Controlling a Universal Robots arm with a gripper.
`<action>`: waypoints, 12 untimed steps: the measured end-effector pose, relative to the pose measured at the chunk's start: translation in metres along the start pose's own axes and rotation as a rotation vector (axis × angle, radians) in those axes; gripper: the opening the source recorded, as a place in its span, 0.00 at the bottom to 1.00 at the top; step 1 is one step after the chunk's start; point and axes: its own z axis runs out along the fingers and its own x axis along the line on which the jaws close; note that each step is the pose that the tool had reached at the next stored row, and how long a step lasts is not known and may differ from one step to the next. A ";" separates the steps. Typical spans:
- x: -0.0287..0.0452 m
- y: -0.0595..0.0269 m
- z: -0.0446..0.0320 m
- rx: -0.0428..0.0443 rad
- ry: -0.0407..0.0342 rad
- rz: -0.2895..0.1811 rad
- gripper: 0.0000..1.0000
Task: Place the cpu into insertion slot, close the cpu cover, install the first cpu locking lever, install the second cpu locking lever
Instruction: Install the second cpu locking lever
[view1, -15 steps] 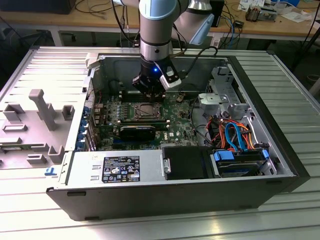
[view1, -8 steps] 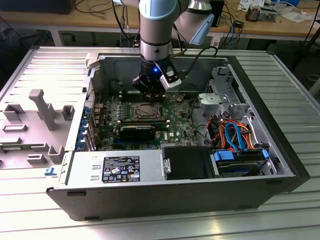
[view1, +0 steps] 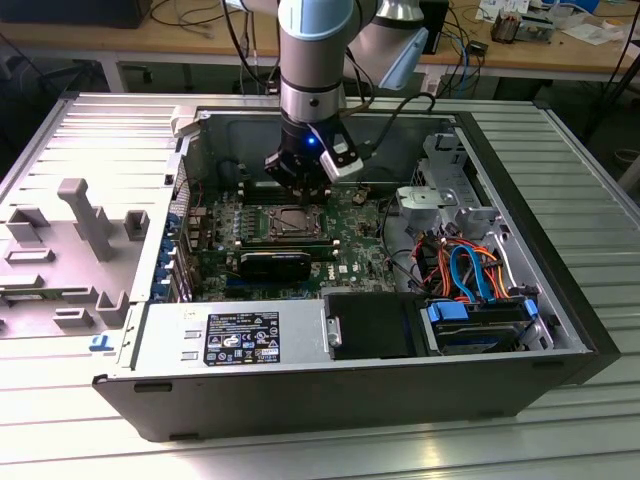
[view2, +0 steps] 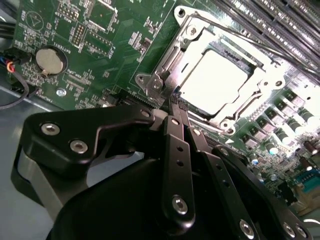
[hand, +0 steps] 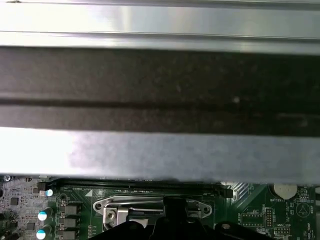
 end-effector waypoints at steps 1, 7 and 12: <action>0.0000 0.0001 -0.0018 -0.0001 0.0000 0.000 0.11; 0.0001 -0.0041 -0.0045 0.0020 0.0001 0.000 0.11; 0.0003 -0.0103 -0.0047 0.0021 0.0000 -0.001 0.11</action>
